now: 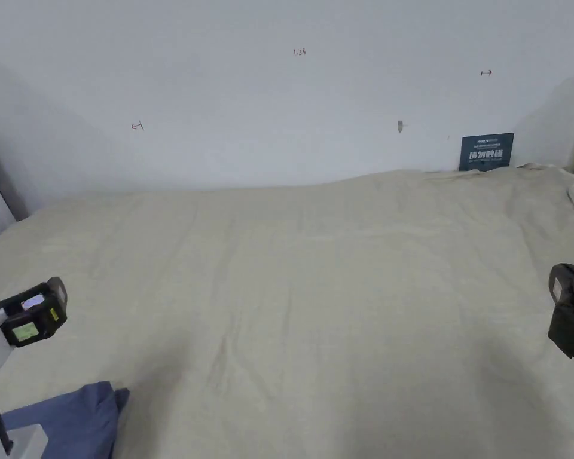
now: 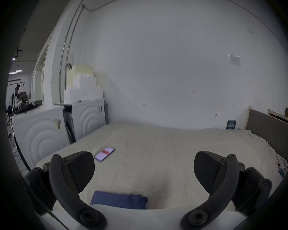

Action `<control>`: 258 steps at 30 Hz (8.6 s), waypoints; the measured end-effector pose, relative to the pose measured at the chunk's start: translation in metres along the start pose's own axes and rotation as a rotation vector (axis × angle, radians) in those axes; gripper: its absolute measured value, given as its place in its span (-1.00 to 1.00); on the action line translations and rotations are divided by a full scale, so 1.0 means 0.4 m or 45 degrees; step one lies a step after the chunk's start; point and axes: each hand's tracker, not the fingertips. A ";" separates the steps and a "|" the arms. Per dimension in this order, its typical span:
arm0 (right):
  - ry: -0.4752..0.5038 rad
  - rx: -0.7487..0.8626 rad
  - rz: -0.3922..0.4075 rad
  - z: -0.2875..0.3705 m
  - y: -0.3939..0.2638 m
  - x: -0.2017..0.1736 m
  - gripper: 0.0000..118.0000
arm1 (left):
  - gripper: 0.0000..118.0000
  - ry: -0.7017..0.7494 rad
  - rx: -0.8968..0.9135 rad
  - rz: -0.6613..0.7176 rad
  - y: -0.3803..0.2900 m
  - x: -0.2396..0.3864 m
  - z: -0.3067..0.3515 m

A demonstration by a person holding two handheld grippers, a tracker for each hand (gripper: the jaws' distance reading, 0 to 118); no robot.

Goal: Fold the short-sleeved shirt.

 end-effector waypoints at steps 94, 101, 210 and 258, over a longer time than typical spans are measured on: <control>-0.017 0.110 0.118 0.023 -0.006 -0.018 -1.00 | -1.00 -0.334 0.223 -0.101 -0.168 0.474 0.143; -0.015 0.112 0.116 0.024 -0.005 -0.018 -1.00 | -1.00 -0.333 0.224 -0.105 -0.167 0.471 0.146; -0.020 0.182 0.070 0.047 0.010 -0.051 1.00 | 1.00 -0.307 0.286 -0.024 -0.157 0.422 0.166; -0.316 -0.434 -0.356 0.029 0.085 -0.059 0.99 | 1.00 -0.328 0.294 -0.015 -0.143 0.416 0.171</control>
